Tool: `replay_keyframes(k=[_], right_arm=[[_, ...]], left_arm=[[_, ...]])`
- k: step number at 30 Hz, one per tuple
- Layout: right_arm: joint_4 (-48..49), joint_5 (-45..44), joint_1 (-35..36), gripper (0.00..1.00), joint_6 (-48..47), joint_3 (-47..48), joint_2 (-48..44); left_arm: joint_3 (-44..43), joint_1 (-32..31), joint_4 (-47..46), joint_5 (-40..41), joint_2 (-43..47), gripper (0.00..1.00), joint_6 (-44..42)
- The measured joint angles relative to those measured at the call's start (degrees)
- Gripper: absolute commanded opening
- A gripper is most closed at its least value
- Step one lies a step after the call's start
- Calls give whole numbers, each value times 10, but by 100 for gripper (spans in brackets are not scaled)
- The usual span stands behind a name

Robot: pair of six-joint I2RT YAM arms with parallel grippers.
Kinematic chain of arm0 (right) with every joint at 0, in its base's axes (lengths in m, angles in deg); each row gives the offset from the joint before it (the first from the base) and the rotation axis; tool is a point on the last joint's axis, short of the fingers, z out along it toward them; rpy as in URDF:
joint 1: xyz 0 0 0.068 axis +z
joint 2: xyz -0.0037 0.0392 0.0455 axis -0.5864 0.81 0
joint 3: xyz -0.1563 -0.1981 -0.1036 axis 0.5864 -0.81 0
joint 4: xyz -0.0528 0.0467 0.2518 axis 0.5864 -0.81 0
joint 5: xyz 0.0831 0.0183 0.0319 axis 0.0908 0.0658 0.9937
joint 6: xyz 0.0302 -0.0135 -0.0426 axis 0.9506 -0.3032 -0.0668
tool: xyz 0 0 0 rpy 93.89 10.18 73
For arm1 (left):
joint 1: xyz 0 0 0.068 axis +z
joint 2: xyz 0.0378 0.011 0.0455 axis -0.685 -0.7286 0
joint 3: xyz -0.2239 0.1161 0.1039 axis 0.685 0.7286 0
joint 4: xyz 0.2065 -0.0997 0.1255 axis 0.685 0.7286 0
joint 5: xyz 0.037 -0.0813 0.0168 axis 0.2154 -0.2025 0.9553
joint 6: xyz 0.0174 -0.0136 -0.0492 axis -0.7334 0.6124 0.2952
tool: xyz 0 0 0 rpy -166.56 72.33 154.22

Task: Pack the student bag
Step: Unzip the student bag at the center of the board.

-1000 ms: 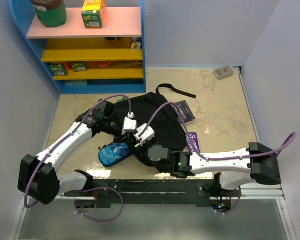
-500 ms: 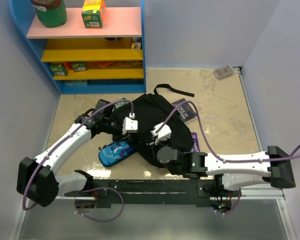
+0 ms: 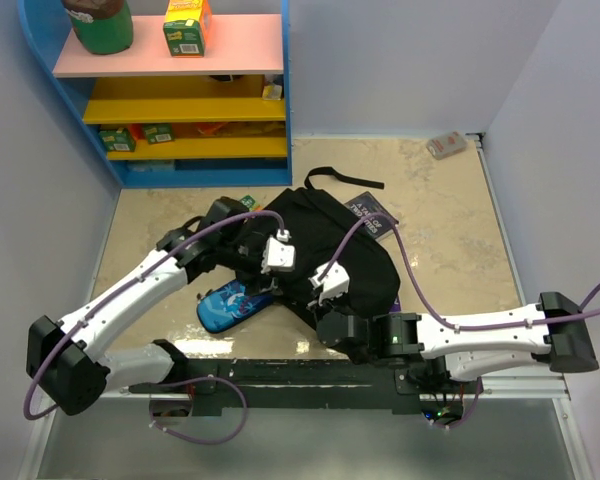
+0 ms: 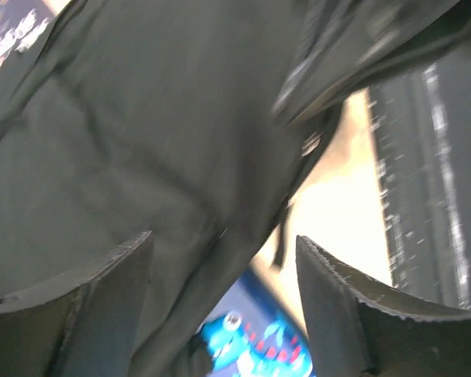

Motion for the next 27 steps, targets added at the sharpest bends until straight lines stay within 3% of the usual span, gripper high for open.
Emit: replay_keyframes(k=[6,10,15,16,19,20,21,22,27], right_arm=[[-10,-13,2,0,9,10,1],[-24,-21,2,0,23,10,-16],[-33,-22,2,0,35,10,-31],[-33,-22,2,0,35,10,-31],[-35,-22,2,0,37,10,-30],[-36,-22,2,0,38,10,-30],[-38,-22,2,0,39,10,-30],[-42,-21,2,0,41,10,-30],[-65,-24,2,0,65,10,-31]], left_arm=[[12,-79,-11,21,0,78,19],[33,-85,-11,43,-17,77,14],[60,-85,-44,74,-30,69,25],[63,-85,-54,80,-32,65,33],[67,-90,-85,107,-37,32,60],[67,-96,-96,124,-40,13,69],[67,-100,-105,140,-43,5,75],[67,-105,-110,151,-46,0,79],[67,-116,-106,176,-46,0,73]])
